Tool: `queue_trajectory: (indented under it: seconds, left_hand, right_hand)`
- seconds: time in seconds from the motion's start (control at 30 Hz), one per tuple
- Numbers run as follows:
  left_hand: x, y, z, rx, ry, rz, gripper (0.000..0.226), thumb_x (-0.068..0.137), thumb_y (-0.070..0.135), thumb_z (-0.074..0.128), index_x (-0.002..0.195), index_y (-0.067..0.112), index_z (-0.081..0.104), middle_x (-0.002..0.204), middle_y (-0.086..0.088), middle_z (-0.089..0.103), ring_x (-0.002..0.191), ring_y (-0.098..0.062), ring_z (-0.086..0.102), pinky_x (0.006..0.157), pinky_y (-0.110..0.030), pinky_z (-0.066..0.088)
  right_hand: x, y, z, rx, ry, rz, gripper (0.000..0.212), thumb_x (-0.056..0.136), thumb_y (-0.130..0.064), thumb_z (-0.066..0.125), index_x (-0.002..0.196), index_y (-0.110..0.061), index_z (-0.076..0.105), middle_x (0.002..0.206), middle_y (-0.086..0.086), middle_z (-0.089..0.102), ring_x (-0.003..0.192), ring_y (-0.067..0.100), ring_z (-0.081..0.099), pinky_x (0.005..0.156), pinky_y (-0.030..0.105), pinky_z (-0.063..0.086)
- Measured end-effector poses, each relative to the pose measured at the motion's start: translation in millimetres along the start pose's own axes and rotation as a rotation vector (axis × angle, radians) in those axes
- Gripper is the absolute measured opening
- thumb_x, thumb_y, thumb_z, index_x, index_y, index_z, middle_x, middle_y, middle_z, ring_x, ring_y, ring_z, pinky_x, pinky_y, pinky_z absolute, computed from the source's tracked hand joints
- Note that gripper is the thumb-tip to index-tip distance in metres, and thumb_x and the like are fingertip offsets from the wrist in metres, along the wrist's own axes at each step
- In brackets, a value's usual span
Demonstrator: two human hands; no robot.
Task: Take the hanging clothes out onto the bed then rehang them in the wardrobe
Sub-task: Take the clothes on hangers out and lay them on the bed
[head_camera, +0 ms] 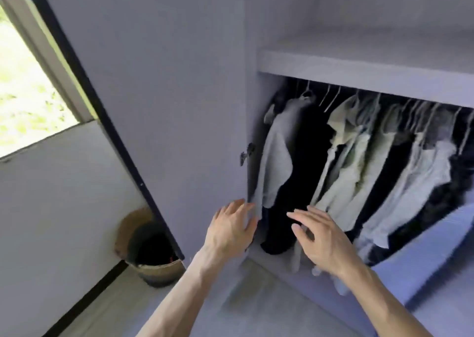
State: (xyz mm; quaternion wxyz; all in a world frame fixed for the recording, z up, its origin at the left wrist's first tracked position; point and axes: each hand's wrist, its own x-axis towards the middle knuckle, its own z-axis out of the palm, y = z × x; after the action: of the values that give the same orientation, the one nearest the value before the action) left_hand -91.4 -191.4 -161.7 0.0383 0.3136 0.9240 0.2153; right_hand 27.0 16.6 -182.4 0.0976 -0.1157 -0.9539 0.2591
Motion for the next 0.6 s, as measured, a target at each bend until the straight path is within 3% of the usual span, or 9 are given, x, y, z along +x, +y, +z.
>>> queue_trajectory:
  seconds: [0.1,0.27,0.47,0.6]
  left_hand:
    - [48,9,-15,-0.034,-0.033,0.091,0.047,0.103,0.042,0.042,0.149,0.034,0.041,0.158,0.004,0.035,0.143,-0.021,0.034,0.117,-0.038,0.029]
    - [123,25,-32,-0.014,-0.057,0.183,0.050,0.102,0.040,0.045,0.150,0.026,0.041,0.159,-0.001,0.032,0.145,-0.022,0.031,0.118,-0.039,0.030]
    - [192,42,-56,-0.090,-0.086,0.197,0.053,0.102,0.042,0.043,0.152,0.027,0.035,0.162,-0.002,0.024,0.147,-0.024,0.027,0.118,-0.041,0.030]
    - [240,47,-60,-0.233,-0.035,0.147,0.050,0.101,0.041,0.047,0.148,0.025,0.039,0.154,0.000,0.031,0.140,-0.023,0.035,0.115,-0.040,0.034]
  right_hand:
    - [8,3,-18,-0.056,0.077,0.076,0.037,0.101,-0.039,0.048,0.137,-0.036,0.055,0.144,-0.012,0.052,0.144,0.010,0.031,0.117,0.034,0.031]
    - [30,-1,-62,-0.220,0.201,0.117,0.044,0.102,-0.041,0.039,0.144,-0.035,0.048,0.151,-0.013,0.043,0.147,0.010,0.023,0.120,0.028,0.022]
    - [87,-4,-136,-0.386,0.520,0.067,0.050,0.097,-0.043,0.034,0.137,-0.025,0.057,0.146,-0.001,0.052,0.142,0.021,0.036,0.116,0.040,0.034]
    - [148,5,-181,-0.514,0.726,0.052,0.049,0.099,-0.042,0.038,0.142,-0.023,0.052,0.153,0.007,0.042,0.145,0.027,0.031,0.116,0.049,0.032]
